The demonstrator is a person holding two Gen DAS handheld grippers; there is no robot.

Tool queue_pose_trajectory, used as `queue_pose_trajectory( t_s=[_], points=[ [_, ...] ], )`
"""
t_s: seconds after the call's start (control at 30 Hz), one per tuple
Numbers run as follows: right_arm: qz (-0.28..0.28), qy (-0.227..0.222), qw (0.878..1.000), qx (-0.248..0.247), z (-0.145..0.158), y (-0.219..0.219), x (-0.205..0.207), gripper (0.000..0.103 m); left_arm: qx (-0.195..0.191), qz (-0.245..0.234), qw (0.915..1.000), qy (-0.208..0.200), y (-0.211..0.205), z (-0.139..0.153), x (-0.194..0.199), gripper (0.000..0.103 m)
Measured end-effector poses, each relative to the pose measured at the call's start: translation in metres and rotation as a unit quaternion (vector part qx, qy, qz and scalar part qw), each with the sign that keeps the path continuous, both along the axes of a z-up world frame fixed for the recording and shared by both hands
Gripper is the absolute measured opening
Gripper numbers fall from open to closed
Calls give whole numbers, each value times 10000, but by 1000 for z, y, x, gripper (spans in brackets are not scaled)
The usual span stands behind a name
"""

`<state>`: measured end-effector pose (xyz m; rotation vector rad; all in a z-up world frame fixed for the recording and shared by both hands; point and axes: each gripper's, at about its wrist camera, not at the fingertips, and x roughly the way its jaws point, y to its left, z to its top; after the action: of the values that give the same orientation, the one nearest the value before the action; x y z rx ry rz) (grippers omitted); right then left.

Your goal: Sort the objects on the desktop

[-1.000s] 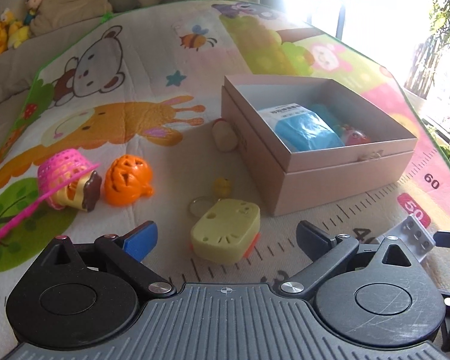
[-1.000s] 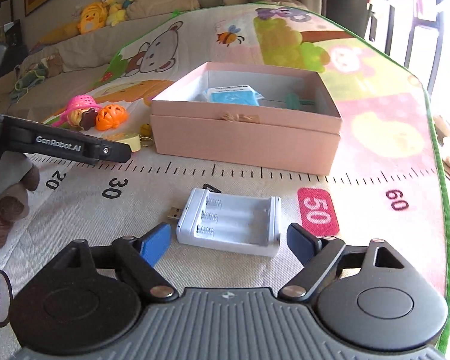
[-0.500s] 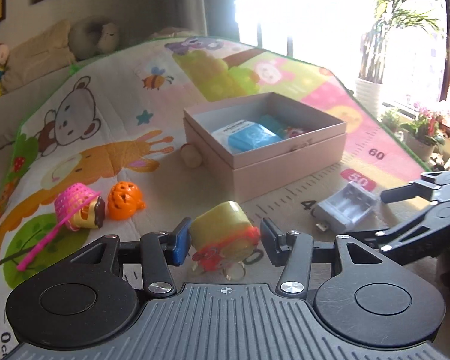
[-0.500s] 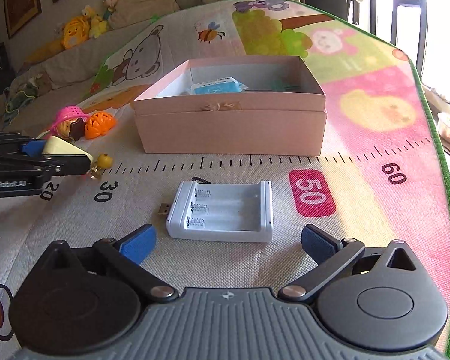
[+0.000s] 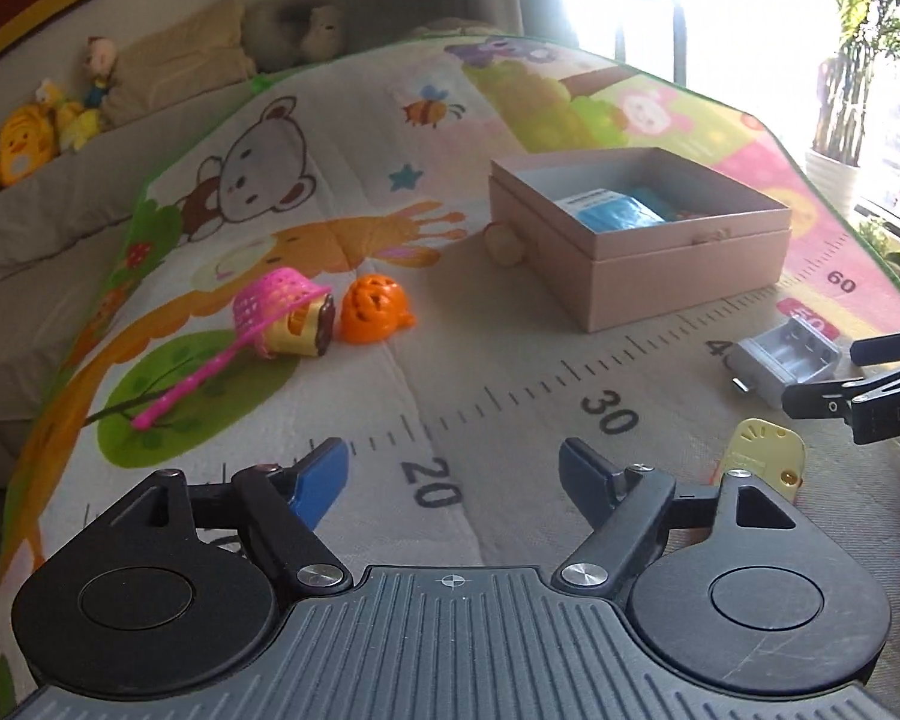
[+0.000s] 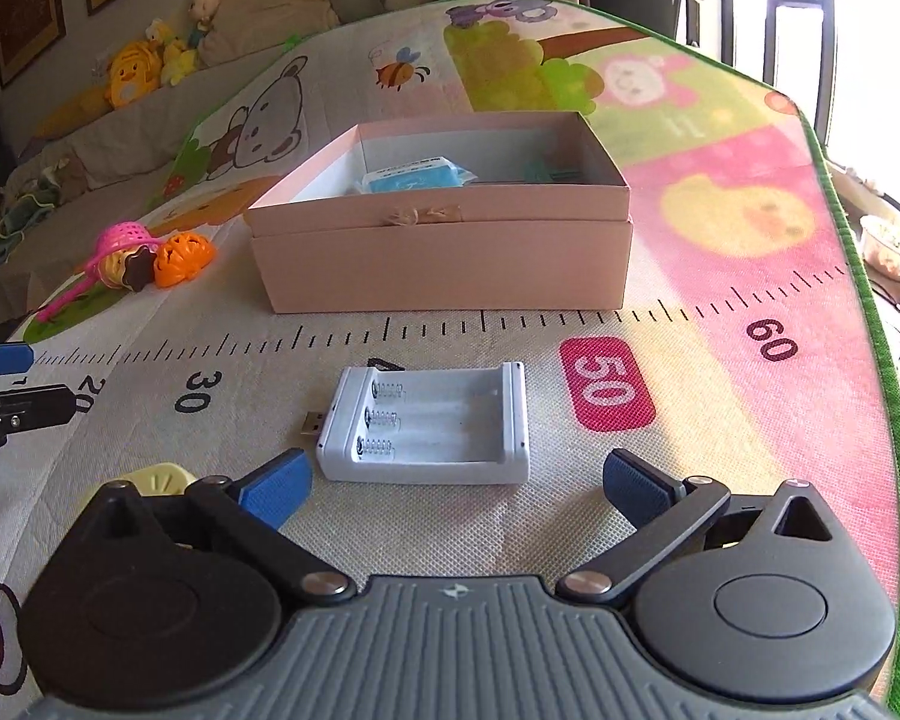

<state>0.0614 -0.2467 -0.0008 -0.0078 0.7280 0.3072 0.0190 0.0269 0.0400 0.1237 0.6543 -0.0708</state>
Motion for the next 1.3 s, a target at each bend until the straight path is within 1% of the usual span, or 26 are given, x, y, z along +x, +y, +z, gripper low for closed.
queue_pose_trajectory(
  t_s=[0.07, 0.13, 0.17, 0.23, 0.3, 0.33, 0.37, 0.43, 0.47, 0.5, 0.6, 0.67, 0.7, 0.73, 0.8, 0.83, 0.9, 1.03, 1.17, 1.23, 1.3],
  points=[
    [0, 1, 10000, 8, 0, 0, 0, 103, -185, -188, 9996, 43, 2, 3, -4, 87],
    [-3, 2, 10000, 18, 0, 0, 0, 103, -414, -678, 9968, 92, -8, 4, -12, 93],
    [-6, 4, 10000, 18, 0, 0, 0, 103, -490, -972, 9940, 127, -16, 4, -15, 94],
    [-5, 3, 10000, 21, 0, 0, 0, 103, -481, -1481, 9877, 175, -34, 2, -24, 95],
    [-9, 3, 10000, 32, 0, 0, 0, 103, -343, -1786, 9831, 223, -52, -4, -30, 96],
    [-13, 4, 10000, 41, 0, 0, 0, 103, -260, -1852, 9820, 258, -59, -8, -31, 96],
    [-14, 4, 10000, 46, 0, 0, 0, 103, -96, -1878, 9817, 307, -67, -14, -30, 96],
    [-24, 2, 10000, 56, 0, 0, -1, 103, 248, -1747, 9838, 326, -74, -23, -27, 96],
    [-35, 2, 10000, 64, 0, -1, -1, 103, 463, -1577, 9860, 298, -74, -27, -23, 97],
    [-45, 1, 10000, 71, 0, -1, -1, 103, 563, -1417, 9879, 268, -70, -28, -19, 97],
    [-75, 5, 9999, 88, 0, -2, 0, 103, 614, -846, 9943, 214, -46, -26, -1, 98],
    [-77, 6, 9999, 77, 0, -2, 0, 103, 710, -424, 9964, 167, -31, -23, 7, 97],
    [-76, 5, 10000, 65, 0, -2, 0, 103, 684, -361, 9969, 154, -24, -21, 9, 97],
    [-74, 6, 10000, 58, 0, -2, 0, 103, 584, -400, 9974, 162, -19, -19, 9, 97],
    [-74, 7, 10000, 43, 0, -2, 0, 103, 275, -699, 9969, 223, -13, -14, 6, 97],
    [-73, 9, 10000, 35, 0, -2, 0, 103, 102, -942, 9952, 245, -13, -12, 3, 98],
    [-69, 15, 10000, 28, 0, -2, 0, 103, -62, -1314, 9911, 217, -18, -12, -2, 99],
    [-53, 29, 10000, 6, -1, -2, 0, 103, -47, -1943, 9807, 206, -41, -15, -12, 99],
    [-27, 67, 10000, -42, -1, -1, 1, 103, -144, -2328, 9719, 333, -63, -19, -19, 99],
    [-6, 83, 9999, -132, -1, 2, 2, 103, -149, -2403, 9699, 373, -72, -20, -23, 99],
    [20, 84, 9998, -192, -1, 3, 2, 103, -134, -2337, 9714, 393, -78, -21, -25, 99]
  ],
)
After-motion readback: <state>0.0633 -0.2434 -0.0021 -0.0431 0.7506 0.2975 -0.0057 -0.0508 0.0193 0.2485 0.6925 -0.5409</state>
